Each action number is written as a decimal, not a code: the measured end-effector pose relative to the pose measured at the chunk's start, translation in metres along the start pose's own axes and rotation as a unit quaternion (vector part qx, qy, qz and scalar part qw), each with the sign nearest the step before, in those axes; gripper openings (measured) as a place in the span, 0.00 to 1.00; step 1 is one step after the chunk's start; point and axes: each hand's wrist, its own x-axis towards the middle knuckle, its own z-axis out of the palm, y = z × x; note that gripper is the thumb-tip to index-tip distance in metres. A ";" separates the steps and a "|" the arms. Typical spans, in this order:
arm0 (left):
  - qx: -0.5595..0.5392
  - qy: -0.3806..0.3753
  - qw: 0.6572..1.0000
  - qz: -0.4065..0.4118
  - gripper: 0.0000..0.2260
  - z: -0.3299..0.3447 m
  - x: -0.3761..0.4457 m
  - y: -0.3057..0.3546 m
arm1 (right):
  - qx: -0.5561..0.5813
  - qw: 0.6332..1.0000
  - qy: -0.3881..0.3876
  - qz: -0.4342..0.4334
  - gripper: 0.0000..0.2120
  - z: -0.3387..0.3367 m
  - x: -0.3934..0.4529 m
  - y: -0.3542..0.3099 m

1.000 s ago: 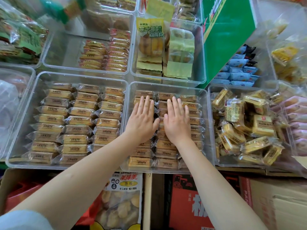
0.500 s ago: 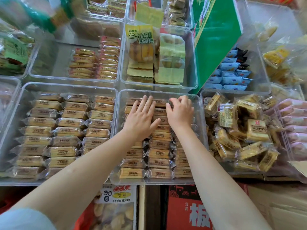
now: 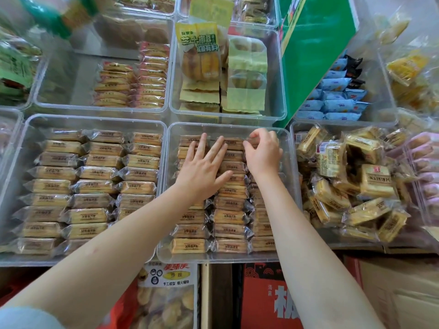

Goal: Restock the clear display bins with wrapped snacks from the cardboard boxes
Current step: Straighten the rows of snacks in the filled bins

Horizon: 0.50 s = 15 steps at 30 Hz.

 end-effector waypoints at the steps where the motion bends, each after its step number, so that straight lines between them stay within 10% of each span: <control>1: -0.003 0.000 1.000 -0.001 0.35 0.000 -0.003 0.000 | 0.018 1.000 -0.003 -0.005 0.04 -0.004 -0.002 0.002; 8: -0.002 0.004 1.000 0.015 0.31 0.012 -0.026 0.003 | -0.137 0.985 -0.077 -0.067 0.15 -0.012 -0.024 0.002; 15: -0.003 0.004 1.000 0.014 0.31 0.013 -0.027 0.002 | -0.150 0.981 -0.119 -0.030 0.06 -0.016 -0.011 -0.009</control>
